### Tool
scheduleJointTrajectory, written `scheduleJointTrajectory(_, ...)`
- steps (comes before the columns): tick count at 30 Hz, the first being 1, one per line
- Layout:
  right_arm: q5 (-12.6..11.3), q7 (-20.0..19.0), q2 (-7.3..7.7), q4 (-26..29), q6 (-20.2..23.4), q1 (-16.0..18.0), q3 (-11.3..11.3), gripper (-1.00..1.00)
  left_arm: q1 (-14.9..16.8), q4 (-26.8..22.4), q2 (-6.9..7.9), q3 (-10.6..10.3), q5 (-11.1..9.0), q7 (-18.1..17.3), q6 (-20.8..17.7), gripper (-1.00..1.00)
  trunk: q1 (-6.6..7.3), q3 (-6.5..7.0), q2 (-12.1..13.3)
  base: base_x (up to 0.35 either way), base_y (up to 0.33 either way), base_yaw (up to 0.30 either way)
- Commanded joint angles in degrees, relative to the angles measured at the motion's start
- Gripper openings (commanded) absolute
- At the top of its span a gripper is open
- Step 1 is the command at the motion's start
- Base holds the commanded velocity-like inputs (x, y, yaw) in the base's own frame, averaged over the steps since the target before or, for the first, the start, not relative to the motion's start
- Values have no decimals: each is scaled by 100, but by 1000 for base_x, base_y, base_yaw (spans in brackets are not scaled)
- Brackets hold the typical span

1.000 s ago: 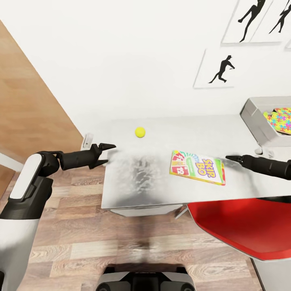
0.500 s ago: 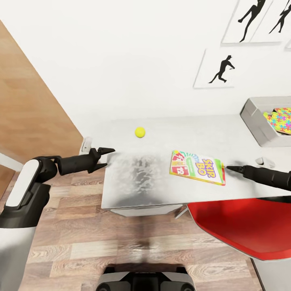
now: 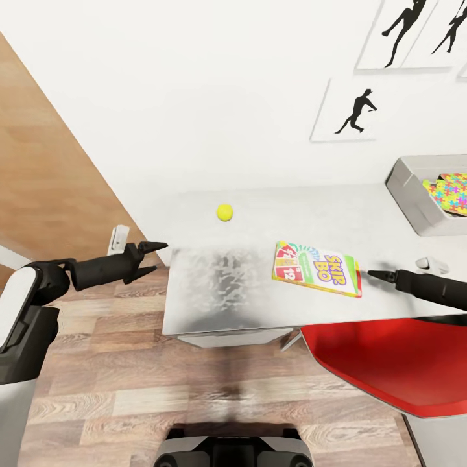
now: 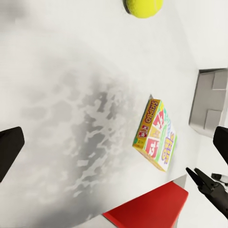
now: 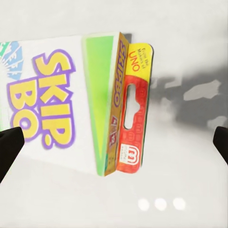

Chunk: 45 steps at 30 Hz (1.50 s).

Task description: Put all the toys in the child's room - the three board games (two on the bed and one on the table), the two jigsaw puzzles on the table, and the tennis ball on the table - inside the toy box on the table in the child's room.

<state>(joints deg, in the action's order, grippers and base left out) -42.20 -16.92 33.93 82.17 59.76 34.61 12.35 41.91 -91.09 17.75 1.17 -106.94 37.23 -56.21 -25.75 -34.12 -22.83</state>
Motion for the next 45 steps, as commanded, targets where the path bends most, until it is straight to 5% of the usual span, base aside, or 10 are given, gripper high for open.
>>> scheduleJointTrajectory(1,50,-60,-2,4,24,-5,4,100,-43,-16,14,75,-62,43,-36,100,-3,-8,-9,0,0,0)
scheduleJointTrajectory(16,28,-69,-16,16,24,-37,1,100,-241,-60,70,350,-71,-149,-137,100,-3,-8,-9,0,0,0)
scheduleJointTrajectory(45,2,-50,-65,-149,24,73,-2,100,-331,-58,88,380,-27,-189,-153,100,-3,-8,-9,0,0,5)
